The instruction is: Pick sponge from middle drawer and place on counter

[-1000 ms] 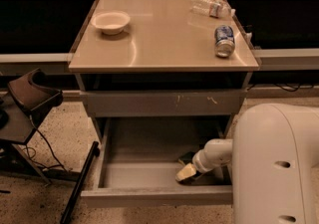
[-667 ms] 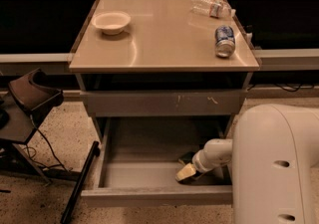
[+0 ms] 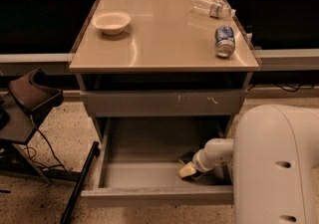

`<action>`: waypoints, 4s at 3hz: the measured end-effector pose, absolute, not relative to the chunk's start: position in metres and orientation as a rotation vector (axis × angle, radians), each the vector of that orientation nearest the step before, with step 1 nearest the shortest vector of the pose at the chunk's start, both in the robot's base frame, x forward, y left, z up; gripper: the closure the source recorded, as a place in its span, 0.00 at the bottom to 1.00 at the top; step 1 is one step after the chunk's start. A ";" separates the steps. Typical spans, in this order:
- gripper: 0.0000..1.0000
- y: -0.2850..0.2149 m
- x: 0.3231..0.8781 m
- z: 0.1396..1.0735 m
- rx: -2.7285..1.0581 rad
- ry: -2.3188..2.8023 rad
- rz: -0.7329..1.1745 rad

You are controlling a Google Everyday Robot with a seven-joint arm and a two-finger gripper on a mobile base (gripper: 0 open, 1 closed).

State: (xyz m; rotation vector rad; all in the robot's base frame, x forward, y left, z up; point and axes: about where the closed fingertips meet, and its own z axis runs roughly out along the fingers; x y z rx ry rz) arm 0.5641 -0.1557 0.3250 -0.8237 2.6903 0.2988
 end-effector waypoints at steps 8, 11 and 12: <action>1.00 -0.211 0.629 0.737 -0.775 2.440 0.199; 1.00 -0.214 0.628 0.777 -0.798 2.460 0.260; 1.00 -0.198 0.608 0.792 -0.904 2.431 0.341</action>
Offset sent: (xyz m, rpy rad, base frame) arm 0.0161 -0.0210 0.1392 0.0298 -0.2234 -0.0194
